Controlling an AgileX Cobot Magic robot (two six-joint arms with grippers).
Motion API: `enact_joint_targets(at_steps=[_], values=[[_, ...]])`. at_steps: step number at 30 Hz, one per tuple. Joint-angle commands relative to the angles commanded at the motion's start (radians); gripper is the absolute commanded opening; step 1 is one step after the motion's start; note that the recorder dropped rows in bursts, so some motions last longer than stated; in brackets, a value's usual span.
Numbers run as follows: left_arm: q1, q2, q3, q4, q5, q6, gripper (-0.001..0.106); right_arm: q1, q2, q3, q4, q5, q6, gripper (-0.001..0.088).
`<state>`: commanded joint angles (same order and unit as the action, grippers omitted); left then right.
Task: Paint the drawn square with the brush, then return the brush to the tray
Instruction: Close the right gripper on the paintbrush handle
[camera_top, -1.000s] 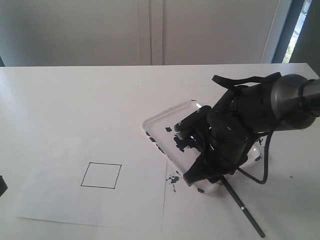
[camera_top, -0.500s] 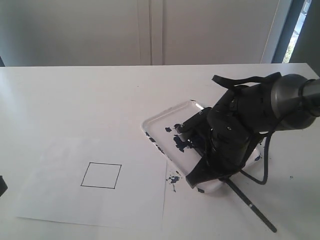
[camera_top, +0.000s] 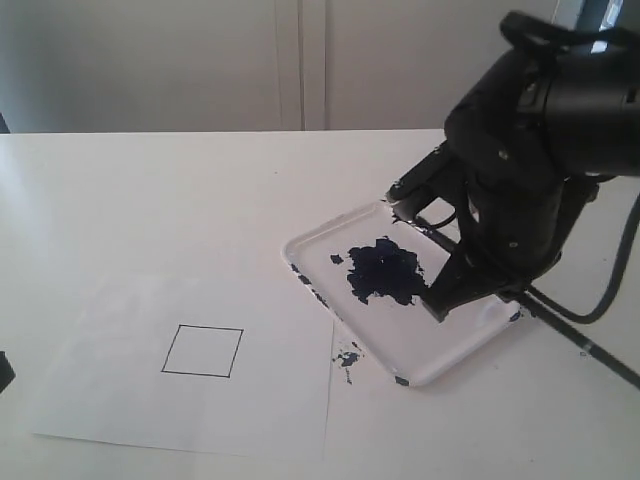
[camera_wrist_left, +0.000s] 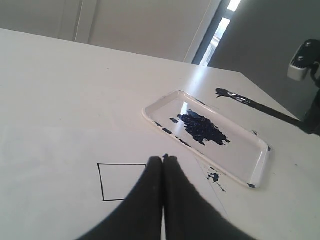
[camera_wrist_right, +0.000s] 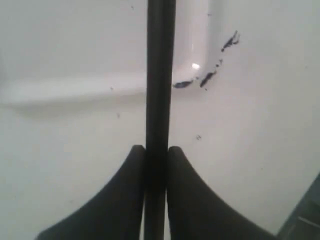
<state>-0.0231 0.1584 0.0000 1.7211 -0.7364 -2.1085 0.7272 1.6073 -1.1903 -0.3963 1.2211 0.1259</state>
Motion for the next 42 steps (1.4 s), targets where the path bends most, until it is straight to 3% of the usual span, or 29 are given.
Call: enact_joint_targets(at_steps=[6, 17, 26, 38, 42], values=[[0.0, 0.0, 0.0, 0.0, 0.0, 0.0, 0.0, 0.0, 0.002, -0.021, 0.133, 0.0, -0.108, 0.0], [0.0, 0.0, 0.0, 0.0, 0.0, 0.0, 0.0, 0.0, 0.115, -0.021, 0.127, 0.0, -0.086, 0.0], [0.0, 0.0, 0.0, 0.0, 0.0, 0.0, 0.0, 0.0, 0.19, -0.021, 0.0, 0.0, 0.009, 0.0], [0.0, 0.0, 0.0, 0.0, 0.0, 0.0, 0.0, 0.0, 0.23, -0.021, 0.134, -0.002, -0.064, 0.0], [0.0, 0.0, 0.0, 0.0, 0.0, 0.0, 0.0, 0.0, 0.23, -0.021, 0.112, -0.026, -0.064, 0.0]])
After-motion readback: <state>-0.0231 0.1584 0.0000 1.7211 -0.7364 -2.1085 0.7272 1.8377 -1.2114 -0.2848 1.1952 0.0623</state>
